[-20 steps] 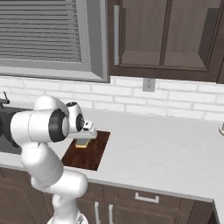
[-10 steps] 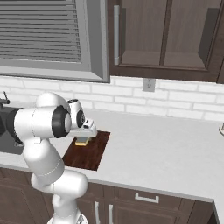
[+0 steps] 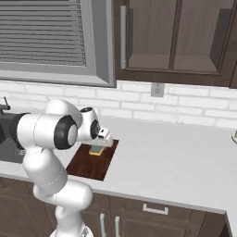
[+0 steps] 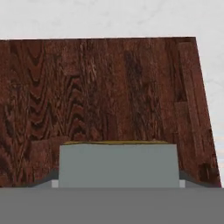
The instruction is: Pick up the sponge from the counter and clean the cutting board by briefly scrubbing or pressing down on the cutting board. Once finished, release the sponge.
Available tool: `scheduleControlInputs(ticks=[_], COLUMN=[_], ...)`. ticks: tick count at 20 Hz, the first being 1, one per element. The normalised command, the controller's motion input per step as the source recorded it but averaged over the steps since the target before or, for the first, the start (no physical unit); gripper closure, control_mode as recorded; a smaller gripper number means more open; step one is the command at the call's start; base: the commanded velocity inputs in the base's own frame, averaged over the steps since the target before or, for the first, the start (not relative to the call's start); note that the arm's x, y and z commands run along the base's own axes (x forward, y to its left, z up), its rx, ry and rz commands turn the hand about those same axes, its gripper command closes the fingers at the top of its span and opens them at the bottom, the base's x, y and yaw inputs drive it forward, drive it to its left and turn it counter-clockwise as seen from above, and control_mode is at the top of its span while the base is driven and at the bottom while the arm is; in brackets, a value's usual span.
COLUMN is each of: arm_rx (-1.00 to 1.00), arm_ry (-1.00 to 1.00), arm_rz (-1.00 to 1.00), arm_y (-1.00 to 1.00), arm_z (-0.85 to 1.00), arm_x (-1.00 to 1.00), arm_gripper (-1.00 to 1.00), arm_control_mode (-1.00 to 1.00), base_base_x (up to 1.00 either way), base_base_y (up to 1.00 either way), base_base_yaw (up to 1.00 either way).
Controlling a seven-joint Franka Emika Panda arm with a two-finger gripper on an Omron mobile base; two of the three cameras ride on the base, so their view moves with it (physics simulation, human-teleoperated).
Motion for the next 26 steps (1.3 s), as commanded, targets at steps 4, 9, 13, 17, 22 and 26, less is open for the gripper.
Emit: scheduleControlInputs(ticks=[4, 9, 13, 17, 22, 26], arm_rx=[0.00, 0.00, 0.00, 0.00, 0.00, 0.00], arm_ry=[-0.17, -0.10, 0.00, 0.01, 0.02, 0.01], arm_rz=[-0.08, -0.04, -0.01, -0.04, -0.04, -0.04], arm_y=[-0.38, -0.22, 0.16, 0.49, 0.56, 0.47], arm_z=[0.00, 0.00, 0.00, 0.00, 0.00, 0.00], arm_x=[0.03, 0.00, 0.00, 0.01, 0.00, 0.00], arm_gripper=[1.00, 1.00, 1.00, 1.00, 1.00, 1.00], arm_control_mode=[-1.00, -1.00, -1.00, -1.00, -1.00, -1.00], base_base_x=[0.00, 0.00, 0.00, 0.00, 0.00, 0.00], base_base_y=[0.00, 0.00, 0.00, 0.00, 0.00, 0.00], base_base_yaw=[0.00, 0.00, 0.00, 0.00, 0.00, 0.00])
